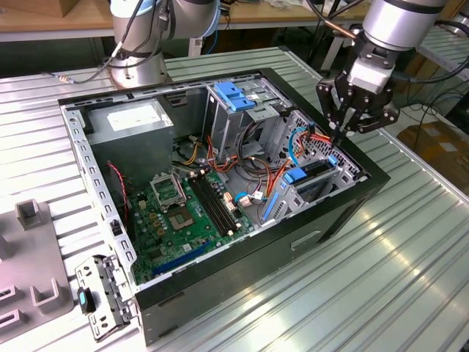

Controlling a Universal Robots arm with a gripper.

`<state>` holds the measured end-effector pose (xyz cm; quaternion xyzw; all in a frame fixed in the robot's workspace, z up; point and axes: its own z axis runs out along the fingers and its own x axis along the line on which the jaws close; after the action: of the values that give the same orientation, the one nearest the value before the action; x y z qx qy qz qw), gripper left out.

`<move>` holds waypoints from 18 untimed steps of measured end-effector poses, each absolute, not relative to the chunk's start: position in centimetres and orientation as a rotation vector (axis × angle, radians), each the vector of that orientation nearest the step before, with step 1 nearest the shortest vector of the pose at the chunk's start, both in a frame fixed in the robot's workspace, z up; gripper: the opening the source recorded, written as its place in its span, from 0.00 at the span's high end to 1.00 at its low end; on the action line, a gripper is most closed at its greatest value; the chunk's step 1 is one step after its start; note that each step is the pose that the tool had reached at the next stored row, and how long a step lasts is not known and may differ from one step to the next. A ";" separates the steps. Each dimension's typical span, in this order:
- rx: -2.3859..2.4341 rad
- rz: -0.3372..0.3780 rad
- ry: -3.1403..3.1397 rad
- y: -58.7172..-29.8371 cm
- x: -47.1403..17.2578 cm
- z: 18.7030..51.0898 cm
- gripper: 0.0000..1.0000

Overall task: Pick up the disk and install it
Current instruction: 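Insert the first disk wire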

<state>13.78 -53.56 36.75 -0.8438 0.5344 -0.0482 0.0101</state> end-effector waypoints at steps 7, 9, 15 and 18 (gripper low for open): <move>-2.526 -0.153 1.838 -53.5 13.8 36.7 0.84; -2.518 -0.152 1.850 -53.5 13.6 36.7 0.84; -2.456 -0.152 1.935 -53.5 12.7 36.7 0.84; -2.395 -0.152 2.015 -53.5 12.7 36.6 0.84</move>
<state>12.74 -53.54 36.60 -0.7642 0.6432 -0.0486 0.0040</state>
